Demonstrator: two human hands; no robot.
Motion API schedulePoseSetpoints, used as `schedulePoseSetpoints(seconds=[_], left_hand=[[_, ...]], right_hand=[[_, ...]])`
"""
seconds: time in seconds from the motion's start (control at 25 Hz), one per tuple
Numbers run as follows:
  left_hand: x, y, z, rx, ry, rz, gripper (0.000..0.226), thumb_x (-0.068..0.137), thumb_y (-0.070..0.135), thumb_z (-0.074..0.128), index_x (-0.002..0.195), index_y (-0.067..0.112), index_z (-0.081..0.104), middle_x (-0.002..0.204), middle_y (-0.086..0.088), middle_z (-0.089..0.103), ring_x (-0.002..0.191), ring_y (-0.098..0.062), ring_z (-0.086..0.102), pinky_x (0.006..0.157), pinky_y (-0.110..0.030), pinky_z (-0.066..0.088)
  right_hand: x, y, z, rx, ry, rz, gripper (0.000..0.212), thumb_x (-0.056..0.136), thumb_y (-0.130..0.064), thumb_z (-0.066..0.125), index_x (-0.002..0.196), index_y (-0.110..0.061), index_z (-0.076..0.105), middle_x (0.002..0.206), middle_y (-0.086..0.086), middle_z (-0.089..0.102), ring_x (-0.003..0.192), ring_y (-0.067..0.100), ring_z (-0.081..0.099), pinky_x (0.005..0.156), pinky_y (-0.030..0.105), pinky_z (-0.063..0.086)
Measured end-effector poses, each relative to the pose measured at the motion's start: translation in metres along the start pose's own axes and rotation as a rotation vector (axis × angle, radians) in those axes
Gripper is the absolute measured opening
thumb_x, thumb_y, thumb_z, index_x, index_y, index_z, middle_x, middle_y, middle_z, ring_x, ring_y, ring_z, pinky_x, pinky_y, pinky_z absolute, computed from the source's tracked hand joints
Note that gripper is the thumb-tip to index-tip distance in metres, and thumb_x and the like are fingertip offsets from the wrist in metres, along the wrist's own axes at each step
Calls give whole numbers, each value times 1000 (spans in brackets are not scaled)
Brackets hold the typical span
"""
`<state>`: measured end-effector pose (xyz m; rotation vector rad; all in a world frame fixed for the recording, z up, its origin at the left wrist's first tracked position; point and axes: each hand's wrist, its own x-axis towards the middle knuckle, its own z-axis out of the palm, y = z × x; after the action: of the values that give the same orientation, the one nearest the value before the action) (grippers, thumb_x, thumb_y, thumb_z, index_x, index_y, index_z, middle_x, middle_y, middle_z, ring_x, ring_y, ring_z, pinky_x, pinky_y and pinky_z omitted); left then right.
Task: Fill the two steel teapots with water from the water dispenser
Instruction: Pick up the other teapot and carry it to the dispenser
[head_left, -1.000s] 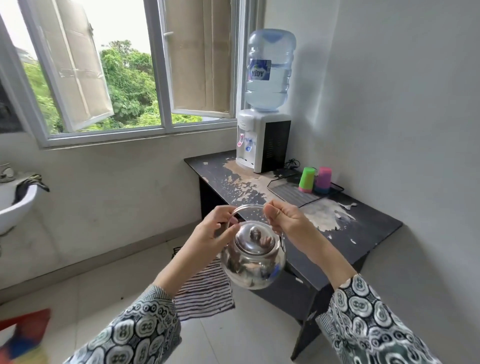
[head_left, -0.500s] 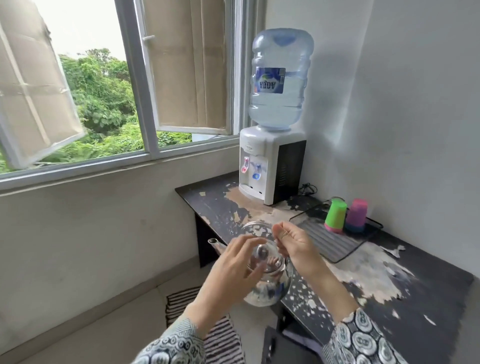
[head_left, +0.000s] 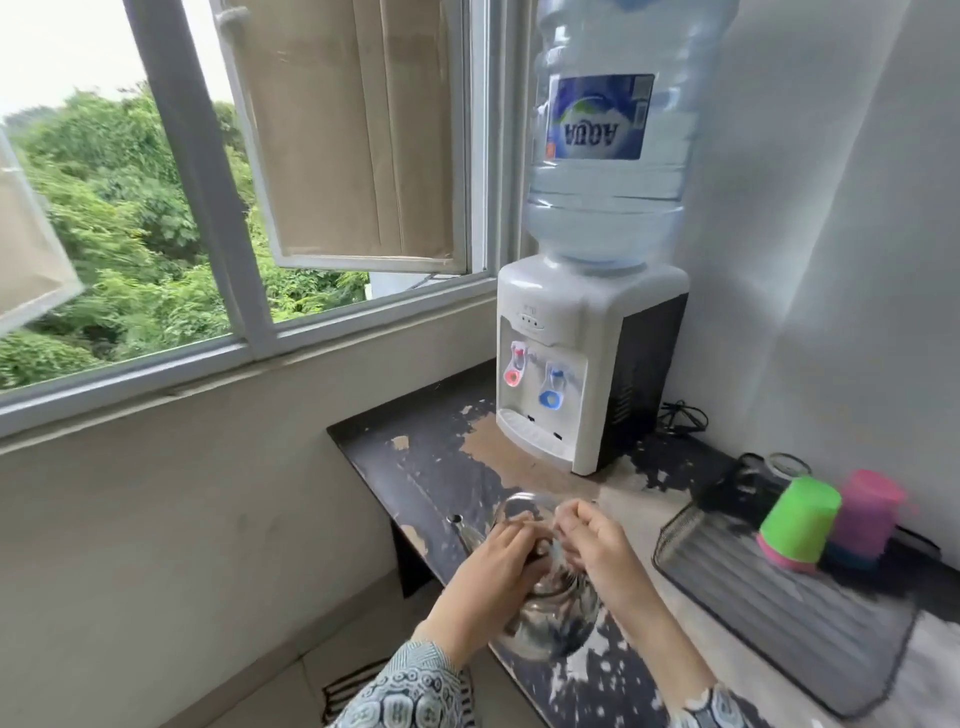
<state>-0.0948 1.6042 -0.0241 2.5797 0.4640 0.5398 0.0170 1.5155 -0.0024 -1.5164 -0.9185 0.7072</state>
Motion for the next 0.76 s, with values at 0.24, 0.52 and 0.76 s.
schedulePoseSetpoints(seconds=[0.24, 0.52, 0.76], left_hand=[[71, -89, 22, 27, -83, -3, 50, 98, 25, 34, 143, 11, 19, 153, 2, 23, 140, -6, 19, 111, -8, 3], [148, -196, 28, 170, -261, 129, 64, 98, 42, 26, 140, 24, -18, 148, 9, -25, 140, -10, -23, 115, -20, -13], [204, -254, 13, 410, -410, 342, 71, 54, 64, 72, 118, 38, 59, 126, 17, 58, 110, -1, 60, 90, -12, 45]], right_hand=[[119, 46, 10, -38, 32, 83, 21, 96, -22, 40, 77, -16, 48, 61, -8, 40, 58, 7, 38, 60, 22, 34], [230, 79, 19, 1, 273, 123, 24, 96, -22, 39, 71, -18, 39, 62, -6, 33, 57, 10, 32, 58, 26, 30], [272, 102, 38, -62, 451, 187, 24, 94, -22, 42, 72, -12, 42, 62, -5, 36, 61, 12, 36, 57, 18, 33]])
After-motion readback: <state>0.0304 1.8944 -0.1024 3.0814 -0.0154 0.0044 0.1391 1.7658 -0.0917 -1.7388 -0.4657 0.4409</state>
